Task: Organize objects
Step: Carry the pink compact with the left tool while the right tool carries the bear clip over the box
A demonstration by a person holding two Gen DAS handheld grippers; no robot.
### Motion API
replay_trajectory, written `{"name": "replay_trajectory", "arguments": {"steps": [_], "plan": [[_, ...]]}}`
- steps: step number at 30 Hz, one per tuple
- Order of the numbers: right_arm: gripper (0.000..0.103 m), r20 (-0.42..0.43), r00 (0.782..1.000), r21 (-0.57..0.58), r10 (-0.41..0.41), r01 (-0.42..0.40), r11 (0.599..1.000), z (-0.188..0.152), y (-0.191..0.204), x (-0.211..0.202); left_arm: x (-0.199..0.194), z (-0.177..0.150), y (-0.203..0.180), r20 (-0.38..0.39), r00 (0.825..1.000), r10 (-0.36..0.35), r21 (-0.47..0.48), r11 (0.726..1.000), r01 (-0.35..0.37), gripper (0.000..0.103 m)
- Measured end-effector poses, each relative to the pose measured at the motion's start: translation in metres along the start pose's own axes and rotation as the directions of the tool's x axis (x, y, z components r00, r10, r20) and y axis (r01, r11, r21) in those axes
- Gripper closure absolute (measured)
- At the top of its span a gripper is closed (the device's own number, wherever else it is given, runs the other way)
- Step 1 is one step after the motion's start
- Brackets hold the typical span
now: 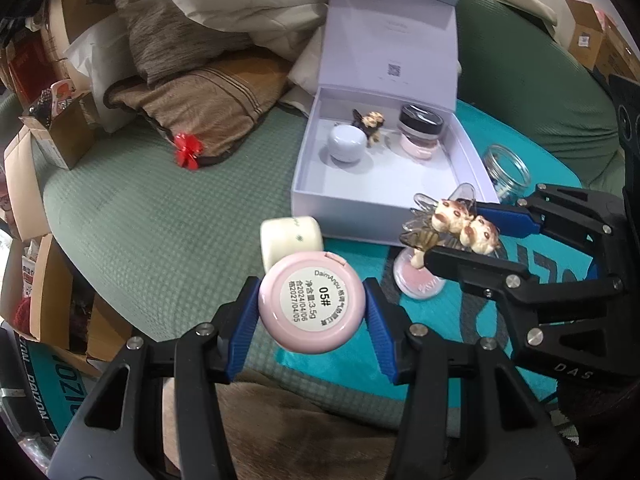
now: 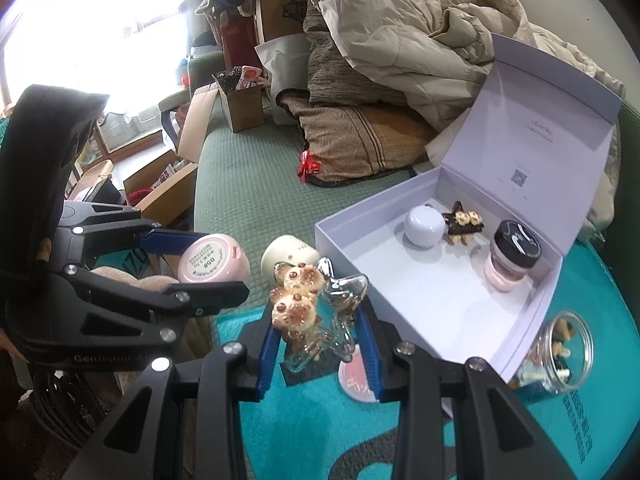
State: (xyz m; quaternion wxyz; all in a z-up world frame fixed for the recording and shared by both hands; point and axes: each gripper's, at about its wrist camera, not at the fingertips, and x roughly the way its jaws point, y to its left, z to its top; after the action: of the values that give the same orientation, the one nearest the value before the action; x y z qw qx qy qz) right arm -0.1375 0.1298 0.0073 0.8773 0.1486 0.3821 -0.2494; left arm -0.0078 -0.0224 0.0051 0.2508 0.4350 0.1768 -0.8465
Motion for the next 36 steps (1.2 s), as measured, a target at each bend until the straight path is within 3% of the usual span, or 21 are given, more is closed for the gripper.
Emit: {"name": "replay_trajectory", "arguments": {"steps": [15,36], "plan": [[0.067,0.006,1.000,0.021,-0.010,0.010,1.000,0.025,-0.026,0.020,0.024,0.034,0.004,-0.019,1.000,-0.002,0.030,1.000,0.002,0.054],[0.067,-0.020,0.996,0.134,-0.092,0.094,0.987,0.010,-0.090,0.016,0.071,0.072,-0.049,-0.067,0.995,-0.073,0.142,0.987,0.082,0.054]]}}
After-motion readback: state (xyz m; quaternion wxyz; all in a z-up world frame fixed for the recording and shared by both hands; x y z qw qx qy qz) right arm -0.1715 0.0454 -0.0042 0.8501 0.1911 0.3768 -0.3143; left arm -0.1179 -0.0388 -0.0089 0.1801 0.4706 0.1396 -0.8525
